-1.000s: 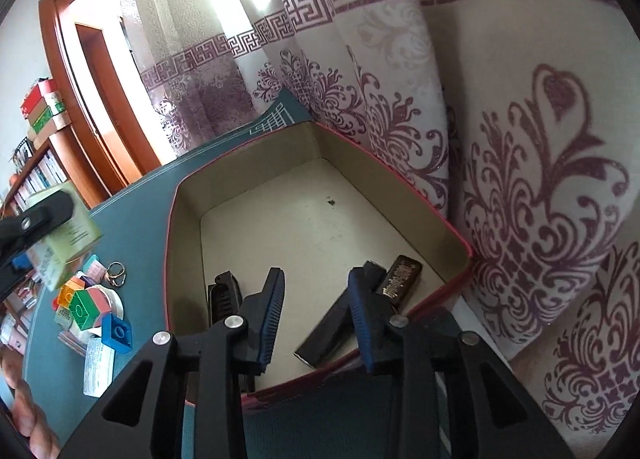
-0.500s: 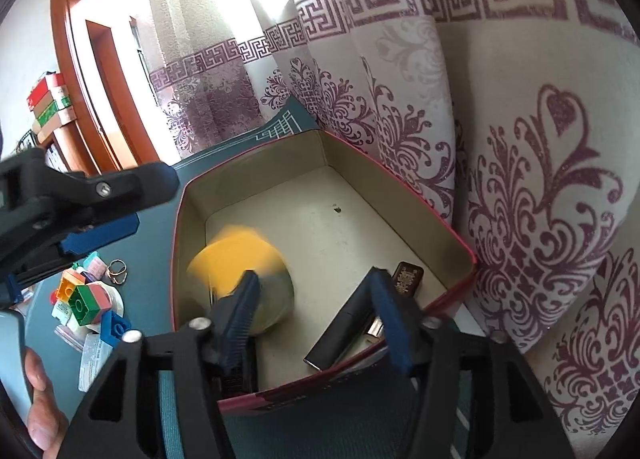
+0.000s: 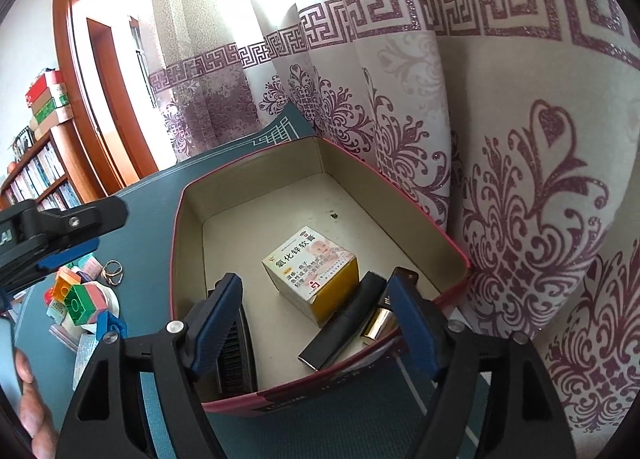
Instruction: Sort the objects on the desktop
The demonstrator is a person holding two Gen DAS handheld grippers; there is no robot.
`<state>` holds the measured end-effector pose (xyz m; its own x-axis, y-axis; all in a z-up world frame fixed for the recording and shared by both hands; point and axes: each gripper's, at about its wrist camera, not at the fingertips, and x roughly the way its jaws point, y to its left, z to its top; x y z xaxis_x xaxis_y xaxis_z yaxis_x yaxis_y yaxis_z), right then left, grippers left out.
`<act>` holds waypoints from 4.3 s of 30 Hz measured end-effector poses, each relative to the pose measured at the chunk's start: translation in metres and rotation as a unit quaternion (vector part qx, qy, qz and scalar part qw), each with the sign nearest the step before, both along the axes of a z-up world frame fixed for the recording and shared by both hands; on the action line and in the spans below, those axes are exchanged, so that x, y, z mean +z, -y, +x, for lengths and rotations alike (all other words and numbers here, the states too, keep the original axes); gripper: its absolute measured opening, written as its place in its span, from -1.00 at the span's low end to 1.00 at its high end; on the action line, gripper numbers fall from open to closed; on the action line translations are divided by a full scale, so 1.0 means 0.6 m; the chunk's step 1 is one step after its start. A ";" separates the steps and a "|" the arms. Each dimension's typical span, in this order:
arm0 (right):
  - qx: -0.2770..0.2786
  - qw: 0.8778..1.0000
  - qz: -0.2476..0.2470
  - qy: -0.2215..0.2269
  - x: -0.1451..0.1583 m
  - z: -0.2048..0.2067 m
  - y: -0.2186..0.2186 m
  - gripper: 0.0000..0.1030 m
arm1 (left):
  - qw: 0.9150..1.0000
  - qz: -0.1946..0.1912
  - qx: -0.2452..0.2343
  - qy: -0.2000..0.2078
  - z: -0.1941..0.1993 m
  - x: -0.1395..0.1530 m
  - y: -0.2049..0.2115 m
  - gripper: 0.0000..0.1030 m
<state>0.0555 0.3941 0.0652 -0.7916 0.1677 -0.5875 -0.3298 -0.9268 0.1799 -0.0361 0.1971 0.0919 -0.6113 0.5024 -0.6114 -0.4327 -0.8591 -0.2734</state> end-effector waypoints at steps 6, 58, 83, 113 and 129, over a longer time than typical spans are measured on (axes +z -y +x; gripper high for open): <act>-0.001 1.000 0.003 -0.004 0.001 0.003 0.004 0.54 | 1.000 -0.007 0.028 0.000 0.001 -0.005 0.040 0.39; 0.197 0.980 0.031 0.028 0.010 0.008 0.249 0.59 | 0.985 -0.020 0.167 0.041 -0.057 -0.093 0.305 0.09; 0.263 0.961 0.054 0.060 -0.003 -0.113 0.342 0.52 | 0.985 0.033 0.170 0.000 -0.023 -0.073 0.347 -0.77; 0.255 0.965 0.000 0.062 -0.012 -0.108 0.322 -0.21 | 0.980 0.060 0.184 0.045 -0.036 -0.098 0.371 0.17; 0.261 0.962 -0.006 0.080 -0.028 -0.119 0.323 -0.22 | 0.983 0.043 0.164 0.074 -0.056 -0.124 0.353 -0.50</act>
